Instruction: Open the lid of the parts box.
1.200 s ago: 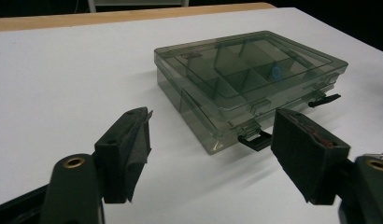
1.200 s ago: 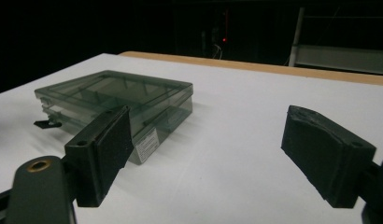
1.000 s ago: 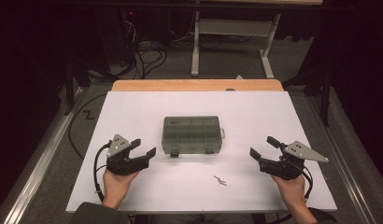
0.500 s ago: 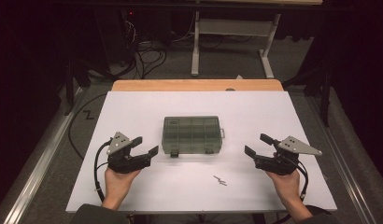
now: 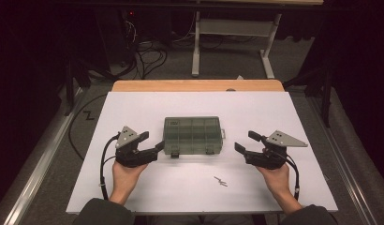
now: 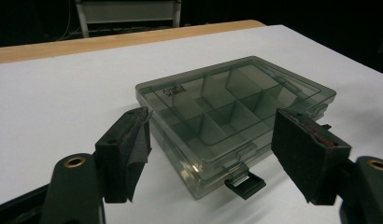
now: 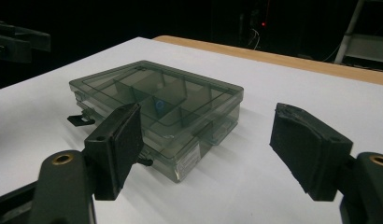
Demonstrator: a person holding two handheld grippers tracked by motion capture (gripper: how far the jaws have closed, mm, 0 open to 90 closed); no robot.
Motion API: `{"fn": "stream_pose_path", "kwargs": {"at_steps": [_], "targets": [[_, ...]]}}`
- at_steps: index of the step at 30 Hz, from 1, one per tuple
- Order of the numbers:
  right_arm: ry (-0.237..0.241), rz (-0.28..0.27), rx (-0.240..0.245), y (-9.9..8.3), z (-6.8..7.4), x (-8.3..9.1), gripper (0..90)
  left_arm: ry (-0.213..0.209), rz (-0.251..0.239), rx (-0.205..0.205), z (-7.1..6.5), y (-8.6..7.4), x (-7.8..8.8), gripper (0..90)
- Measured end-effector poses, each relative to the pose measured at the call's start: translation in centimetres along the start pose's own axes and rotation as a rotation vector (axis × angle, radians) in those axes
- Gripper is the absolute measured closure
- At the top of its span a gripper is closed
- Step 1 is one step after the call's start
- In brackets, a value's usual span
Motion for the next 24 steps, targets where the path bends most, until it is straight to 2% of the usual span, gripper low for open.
{"fn": "stream_pose_path", "kwargs": {"at_steps": [9, 19, 24], "targets": [[0.009, 0.016, 0.010, 0.5, 0.4, -2.4, 28.0, -0.023, 0.019, -0.017, -0.6, 0.6, -1.5, 28.7], [0.011, 0.035, 0.022, 0.9, 0.6, -4.8, 29.3, -0.037, 0.029, -0.007, -0.6, 1.2, -3.2, 28.9], [0.006, 0.071, 0.017, 0.8, 0.9, -5.8, 28.1, -0.039, 0.018, -0.009, -0.6, 1.3, -3.9, 30.8]]}}
Point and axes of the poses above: each handheld gripper's, and its own axes: x roughly backward along the jaws, y roughly out of its top, z roughly to its left, the point moved 6 cm from there along -x, roughly forward along the jaws, and after that the axes turned 7 degrees about y, right-handed, at the moved point
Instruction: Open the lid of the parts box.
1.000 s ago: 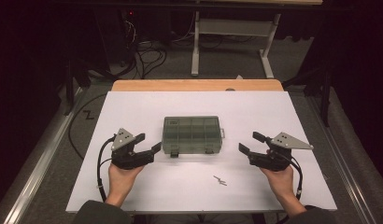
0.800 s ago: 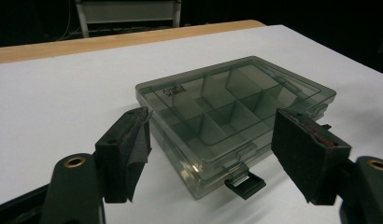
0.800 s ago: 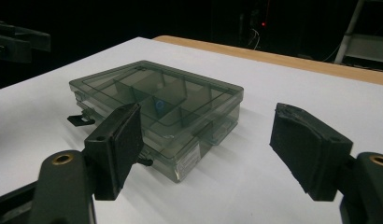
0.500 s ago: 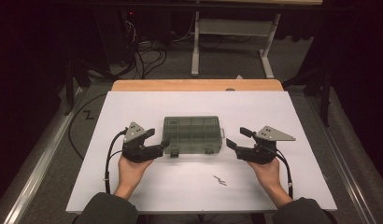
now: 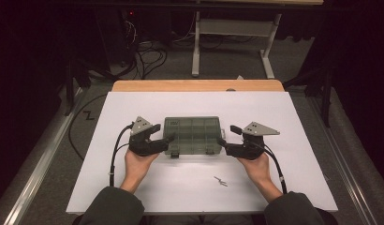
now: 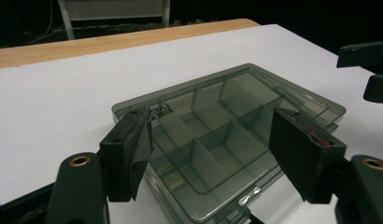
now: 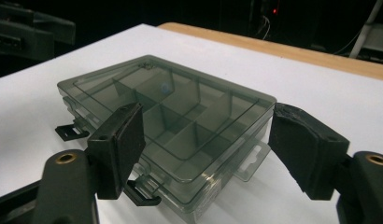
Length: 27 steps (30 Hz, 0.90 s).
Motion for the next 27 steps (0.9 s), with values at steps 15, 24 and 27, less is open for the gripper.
{"fn": "stream_pose_path", "kwargs": {"at_steps": [15, 24, 27], "targets": [[0.004, 0.091, -0.029, -0.8, -0.2, 0.2, 47.9, 0.020, 0.078, -0.075, 0.1, -0.9, 0.2, 51.6], [0.025, 0.113, -0.013, -1.1, -0.1, 1.1, 69.9, 0.031, 0.101, -0.069, 0.7, -1.6, 1.4, 63.2], [0.034, 0.131, -0.013, -1.3, 0.0, 1.4, 77.4, 0.025, 0.125, -0.062, 0.8, -1.9, 1.5, 66.1]]}}
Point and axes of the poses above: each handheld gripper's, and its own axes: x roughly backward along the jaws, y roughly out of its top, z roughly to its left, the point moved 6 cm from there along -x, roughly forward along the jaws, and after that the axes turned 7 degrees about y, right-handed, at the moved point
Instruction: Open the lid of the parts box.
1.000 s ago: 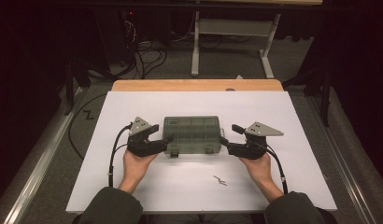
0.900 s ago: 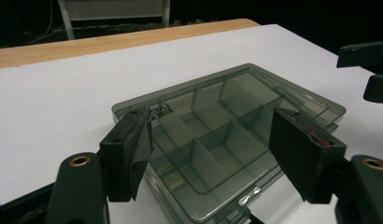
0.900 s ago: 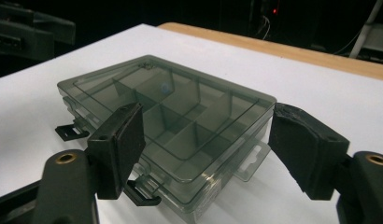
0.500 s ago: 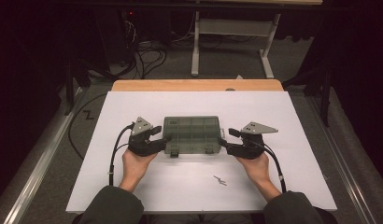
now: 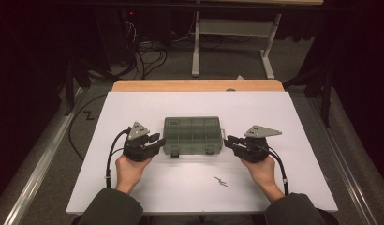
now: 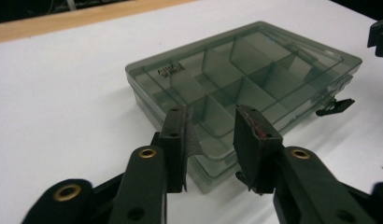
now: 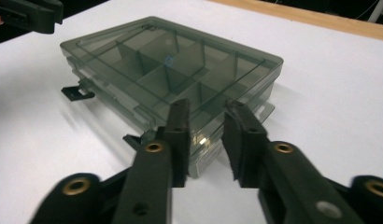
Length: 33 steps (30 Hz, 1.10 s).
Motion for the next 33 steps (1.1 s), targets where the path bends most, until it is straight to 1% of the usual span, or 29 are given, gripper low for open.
{"fn": "stream_pose_path", "kwargs": {"at_steps": [1, 2, 3, 4, 5, 6, 8, 13, 14, 15, 16, 19, 20, 21, 22, 23, 26, 28, 30, 33], "targets": [[-0.001, 0.010, 0.000, -0.1, 0.1, 0.0, 79.5, 0.000, 0.008, 0.004, 0.0, -0.1, 0.0, 67.6], [-0.001, 0.029, 0.017, -0.2, 0.3, 0.0, 83.3, -0.002, 0.018, 0.008, 0.0, -0.2, -0.1, 71.0], [-0.005, 0.038, 0.023, -0.3, 0.3, -0.1, 84.8, -0.002, 0.018, 0.008, 0.0, -0.2, -0.1, 72.4], [-0.005, 0.038, 0.023, -0.3, 0.3, -0.1, 84.8, -0.005, 0.023, 0.010, -0.1, -0.3, -0.1, 72.4], [-0.004, 0.058, 0.024, -0.5, 0.3, -0.2, 87.0, -0.008, 0.037, 0.011, -0.1, -0.5, -0.1, 74.9], [-0.003, 0.068, 0.017, -0.6, 0.3, -0.3, 88.1, -0.008, 0.043, 0.012, -0.1, -0.6, -0.1, 76.1], [-0.006, 0.082, 0.023, -0.8, 0.3, -0.3, 89.9, -0.006, 0.056, 0.014, -0.1, -0.7, -0.1, 78.0], [-0.021, 0.119, 0.023, -1.1, 0.1, -0.3, 90.0, 0.011, 0.092, 0.024, 0.3, -1.2, -0.3, 81.4], [-0.021, 0.119, 0.023, -1.1, 0.1, -0.3, 90.0, 0.011, 0.092, 0.024, 0.3, -1.2, -0.3, 82.4], [-0.023, 0.129, 0.023, -1.2, 0.0, -0.4, 90.0, 0.012, 0.110, 0.032, 0.4, -1.4, -0.4, 83.4], [-0.023, 0.129, 0.023, -1.2, 0.0, -0.4, 90.0, 0.012, 0.110, 0.032, 0.4, -1.4, -0.4, 84.4], [-0.018, 0.145, 0.017, -1.5, 0.0, -0.5, 90.0, 0.009, 0.133, 0.040, 0.3, -1.7, -0.6, 85.9], [-0.015, 0.159, 0.014, -1.6, 0.0, -0.7, 90.0, 0.011, 0.154, 0.044, 0.4, -1.9, -0.8, 86.7], [-0.014, 0.165, 0.019, -1.7, 0.0, -0.8, 90.0, 0.011, 0.154, 0.044, 0.4, -1.9, -0.8, 87.0], [-0.013, 0.167, 0.017, -1.8, 0.1, -0.9, 90.0, 0.012, 0.176, 0.049, 0.4, -2.1, -0.9, 87.4], [-0.010, 0.174, 0.015, -1.8, 0.1, -1.0, 90.0, 0.009, 0.185, 0.052, 0.4, -2.3, -1.0, 87.8], [-0.009, 0.182, 0.011, -2.0, 0.0, -1.1, 90.0, 0.005, 0.197, 0.051, 0.4, -2.4, -1.2, 88.4], [-0.009, 0.189, 0.003, -2.0, 0.0, -1.2, 90.0, 0.008, 0.203, 0.040, 0.3, -2.4, -1.2, 88.7], [-0.007, 0.194, 0.010, -2.1, -0.1, -1.3, 90.0, 0.008, 0.206, 0.037, 0.3, -2.5, -1.3, 89.0], [-0.006, 0.198, 0.005, -2.1, -0.1, -1.3, 90.0, 0.007, 0.209, 0.037, 0.3, -2.5, -1.3, 89.1]]}}
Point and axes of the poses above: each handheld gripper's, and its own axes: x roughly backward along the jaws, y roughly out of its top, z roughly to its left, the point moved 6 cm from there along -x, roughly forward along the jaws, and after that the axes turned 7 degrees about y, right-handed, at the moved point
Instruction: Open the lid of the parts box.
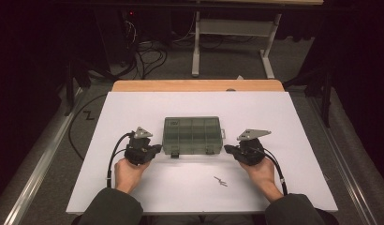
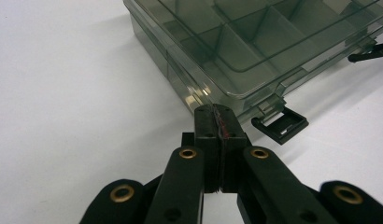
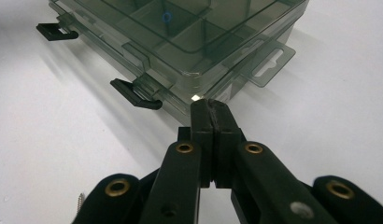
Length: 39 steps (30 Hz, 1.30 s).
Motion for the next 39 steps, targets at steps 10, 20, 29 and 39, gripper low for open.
{"fn": "stream_pose_path", "kwargs": {"at_steps": [10, 20, 29, 39], "targets": [[0.011, -0.002, -0.003, 0.05, 0.10, -0.22, 90.0, 0.009, 0.026, -0.020, -0.17, -0.21, -0.17, 89.2], [0.019, 0.005, 0.000, 0.20, 0.23, -0.63, 90.0, 0.005, 0.024, -0.021, -0.32, -0.17, -0.32, 89.1], [0.030, -0.007, -0.010, 0.41, 0.44, -0.54, 90.0, 0.006, 0.005, -0.032, -0.58, 0.04, -0.34, 89.0], [0.030, -0.030, 0.004, 0.82, 0.36, -0.31, 90.0, 0.020, -0.023, -0.039, -0.73, 0.47, -0.28, 88.2]]}}
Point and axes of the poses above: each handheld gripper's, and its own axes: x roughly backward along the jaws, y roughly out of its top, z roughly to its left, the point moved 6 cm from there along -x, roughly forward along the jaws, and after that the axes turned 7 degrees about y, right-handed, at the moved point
